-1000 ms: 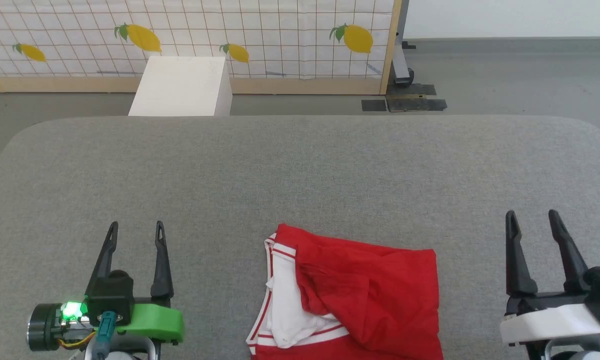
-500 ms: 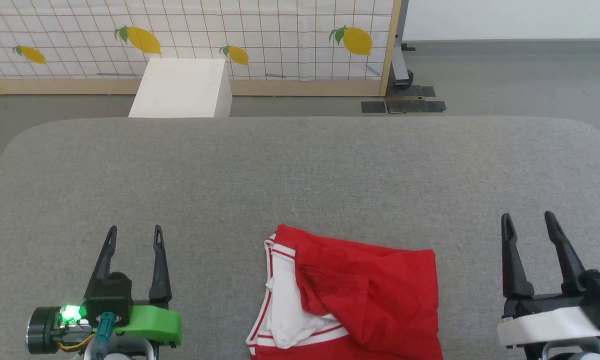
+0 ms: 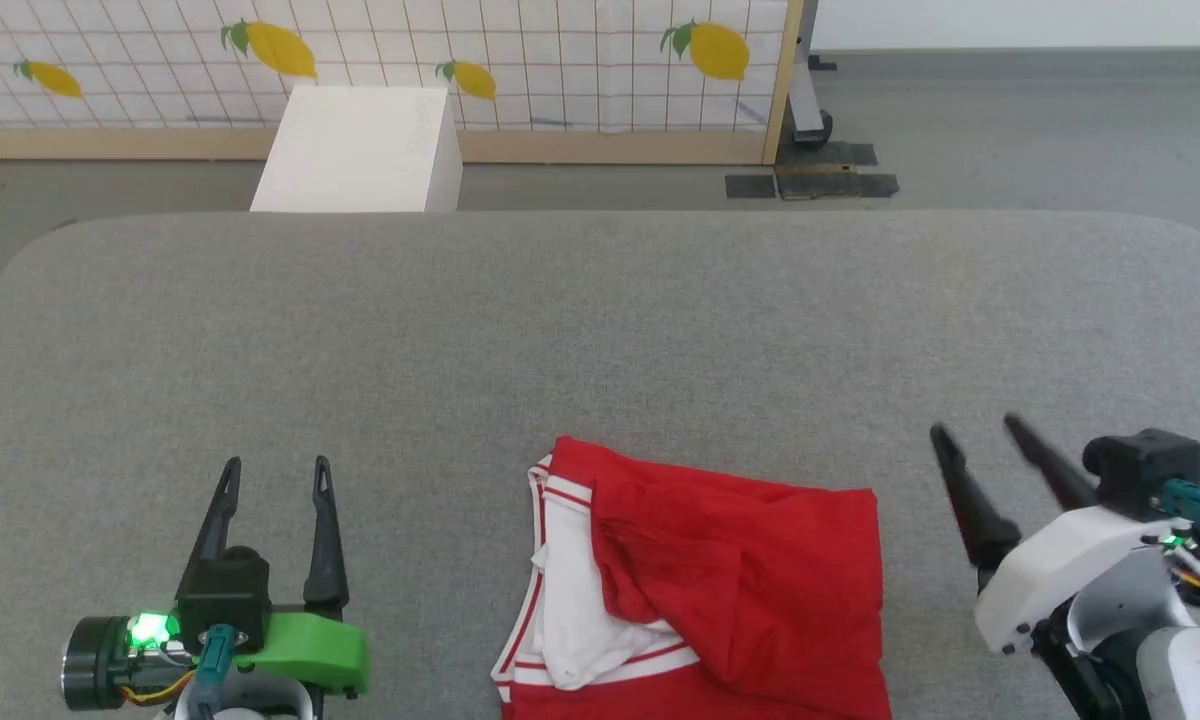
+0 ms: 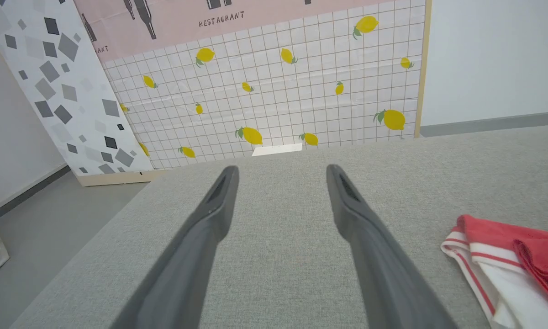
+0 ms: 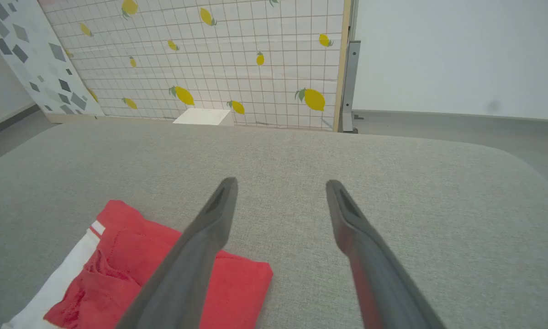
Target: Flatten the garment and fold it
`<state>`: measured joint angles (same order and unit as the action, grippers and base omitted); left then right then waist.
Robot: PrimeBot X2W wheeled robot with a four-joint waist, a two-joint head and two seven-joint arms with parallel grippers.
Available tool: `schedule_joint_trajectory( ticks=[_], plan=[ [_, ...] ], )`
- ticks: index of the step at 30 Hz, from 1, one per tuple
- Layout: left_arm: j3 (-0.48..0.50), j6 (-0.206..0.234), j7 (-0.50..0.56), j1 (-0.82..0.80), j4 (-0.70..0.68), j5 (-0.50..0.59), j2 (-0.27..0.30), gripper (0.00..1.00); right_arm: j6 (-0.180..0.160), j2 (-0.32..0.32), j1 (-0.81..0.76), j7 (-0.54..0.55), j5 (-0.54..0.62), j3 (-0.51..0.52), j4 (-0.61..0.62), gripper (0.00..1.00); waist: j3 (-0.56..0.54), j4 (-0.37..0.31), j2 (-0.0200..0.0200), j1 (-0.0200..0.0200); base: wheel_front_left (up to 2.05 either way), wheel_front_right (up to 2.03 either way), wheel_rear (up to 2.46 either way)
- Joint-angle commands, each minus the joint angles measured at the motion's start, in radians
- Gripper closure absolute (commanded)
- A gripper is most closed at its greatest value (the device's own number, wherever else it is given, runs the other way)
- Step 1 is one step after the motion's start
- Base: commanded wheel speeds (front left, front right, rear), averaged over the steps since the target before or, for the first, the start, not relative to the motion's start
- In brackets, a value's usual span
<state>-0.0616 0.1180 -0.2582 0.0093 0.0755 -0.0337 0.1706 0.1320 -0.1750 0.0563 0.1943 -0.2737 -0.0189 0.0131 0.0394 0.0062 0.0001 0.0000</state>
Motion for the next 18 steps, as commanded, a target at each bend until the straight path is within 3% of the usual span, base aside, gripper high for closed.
schedule_joint_trajectory(
  ticks=[1, 10, 18],
  plan=[
    [-0.001, -0.003, -0.004, -0.010, 0.002, 0.005, -0.006, 0.00, -0.001, -0.019, 0.013, 0.043, -0.038, -0.016, -0.018, 0.00, 0.013, 0.006, -0.0001, 0.0000, 0.00, 0.00, 0.00],
    [-0.004, -0.013, -0.004, -0.047, 0.017, 0.005, -0.012, 0.00, -0.001, -0.119, 0.006, 0.310, -0.379, -0.175, -0.140, 0.00, 0.061, 0.032, -0.0001, 0.0000, 0.00, 0.00, 0.00],
    [-0.005, -0.018, -0.004, -0.067, 0.024, 0.008, -0.015, 0.00, -0.001, -0.148, 0.059, 0.348, -0.535, -0.228, -0.266, 0.00, 0.093, 0.057, -0.0001, 0.0000, 0.00, 0.00, 0.00]
  ],
)
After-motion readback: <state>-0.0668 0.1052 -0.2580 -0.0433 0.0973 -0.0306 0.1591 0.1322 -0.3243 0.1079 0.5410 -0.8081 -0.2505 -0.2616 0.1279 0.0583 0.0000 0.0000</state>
